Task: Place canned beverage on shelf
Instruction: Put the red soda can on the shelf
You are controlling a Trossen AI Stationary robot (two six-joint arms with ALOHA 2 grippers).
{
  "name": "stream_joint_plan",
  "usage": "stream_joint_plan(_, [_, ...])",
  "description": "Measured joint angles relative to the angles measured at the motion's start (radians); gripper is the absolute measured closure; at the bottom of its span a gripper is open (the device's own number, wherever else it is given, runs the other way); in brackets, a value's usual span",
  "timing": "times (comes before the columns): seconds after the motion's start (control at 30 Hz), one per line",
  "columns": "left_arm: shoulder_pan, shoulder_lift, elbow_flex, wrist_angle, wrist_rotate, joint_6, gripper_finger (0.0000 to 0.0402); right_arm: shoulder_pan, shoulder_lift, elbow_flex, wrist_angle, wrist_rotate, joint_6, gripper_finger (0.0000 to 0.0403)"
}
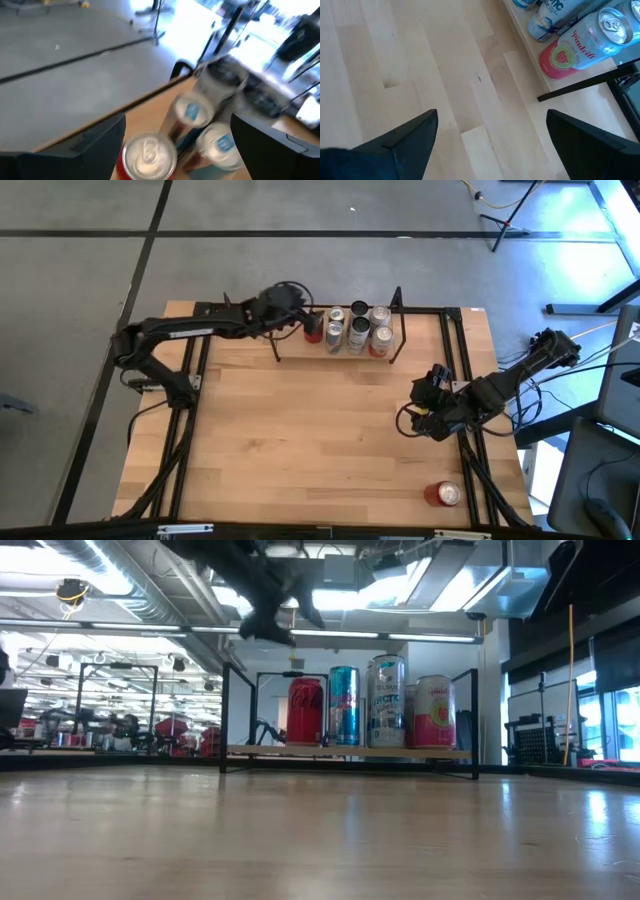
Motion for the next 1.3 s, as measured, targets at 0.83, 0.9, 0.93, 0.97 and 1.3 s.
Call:
stream_joint_plan(0.83, [-0.427,-0.225,-0.035,-0.281,0.289,0.062,0.0062,0.286,0.058,0.178,0.083,-0.561,0.439,0.0045])
stream_joint_plan(0.9, [-0.458,-0.225,-0.048,-0.307,0.29,0.019,0.0062,0.318,0.093,0.191,0.091,-0.606,0.53,0.0045])
stream_joint_plan(0.93, [-0.476,-0.226,-0.053,-0.321,0.29,0.002,0.0062,0.33,0.111,0.193,0.087,-0.631,0.574,0.0045])
stream_joint_plan(0.97, [-0.496,-0.227,-0.058,-0.336,0.289,-0.002,0.0062,0.341,0.129,0.193,0.084,-0.652,0.62,0.0045])
stream_joint_plan(1.3, [-0.66,-0.227,-0.067,-0.359,0.231,0.003,0.0063,0.451,0.287,0.194,0.099,-0.774,1.122,0.0045])
